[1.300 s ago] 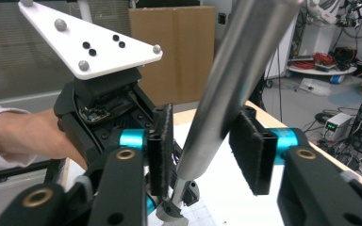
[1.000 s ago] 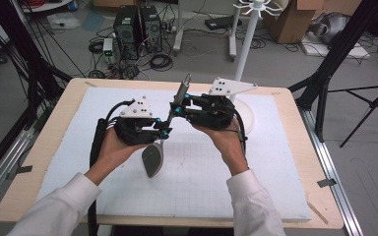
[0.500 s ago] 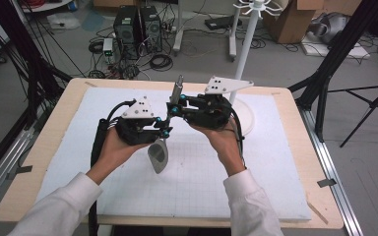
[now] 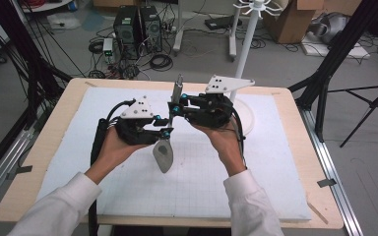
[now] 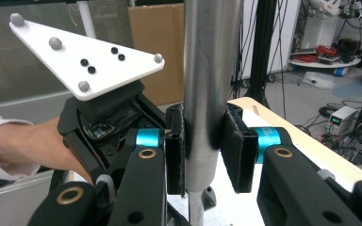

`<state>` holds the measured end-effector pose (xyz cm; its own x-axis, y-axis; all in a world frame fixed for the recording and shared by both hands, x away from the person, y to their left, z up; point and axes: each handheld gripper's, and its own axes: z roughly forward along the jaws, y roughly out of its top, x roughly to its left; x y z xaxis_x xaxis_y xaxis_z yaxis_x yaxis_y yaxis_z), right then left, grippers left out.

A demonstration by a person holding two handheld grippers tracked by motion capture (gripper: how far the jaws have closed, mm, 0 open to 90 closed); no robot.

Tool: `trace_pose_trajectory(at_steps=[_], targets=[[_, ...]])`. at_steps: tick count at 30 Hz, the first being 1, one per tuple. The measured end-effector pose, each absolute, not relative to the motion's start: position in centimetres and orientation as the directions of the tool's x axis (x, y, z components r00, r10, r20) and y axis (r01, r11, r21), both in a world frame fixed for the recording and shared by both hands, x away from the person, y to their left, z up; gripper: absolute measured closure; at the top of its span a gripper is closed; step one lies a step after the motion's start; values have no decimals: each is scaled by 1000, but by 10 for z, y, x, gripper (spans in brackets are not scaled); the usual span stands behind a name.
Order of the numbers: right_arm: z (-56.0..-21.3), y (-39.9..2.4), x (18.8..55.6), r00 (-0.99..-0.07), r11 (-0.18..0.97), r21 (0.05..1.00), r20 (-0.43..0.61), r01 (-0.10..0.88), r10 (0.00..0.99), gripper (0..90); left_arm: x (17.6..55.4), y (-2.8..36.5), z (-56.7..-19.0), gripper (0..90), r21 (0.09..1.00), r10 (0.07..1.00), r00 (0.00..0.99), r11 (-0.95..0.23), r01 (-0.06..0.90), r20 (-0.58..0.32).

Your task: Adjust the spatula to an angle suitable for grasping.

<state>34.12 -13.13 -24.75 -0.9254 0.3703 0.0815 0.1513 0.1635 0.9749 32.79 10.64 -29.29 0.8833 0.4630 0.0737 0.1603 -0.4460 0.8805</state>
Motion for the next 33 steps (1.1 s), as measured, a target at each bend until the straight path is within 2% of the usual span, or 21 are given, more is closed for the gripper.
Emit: trace_pose_trajectory(at_steps=[6,7,12,20,27,33], targets=[[-246,-134,341,-924,160,976,81,150,373,730,328,110,-290,459,887,453,890,-432,165,55],[-246,-135,341,-925,165,975,81,152,372,731,328,111,-290,394,884,449,892,-437,165,56],[-246,-136,341,-925,163,975,83,153,370,731,329,113,-289,212,895,444,896,-413,170,34],[-245,-137,341,-927,158,975,89,156,364,732,330,118,-287,135,905,433,901,-392,168,20],[-240,-138,341,-933,155,977,86,148,349,732,332,122,-284,17,911,406,914,-369,184,-20],[-233,-142,341,-934,160,977,78,141,349,732,330,132,-282,18,916,416,909,-365,169,-2]])
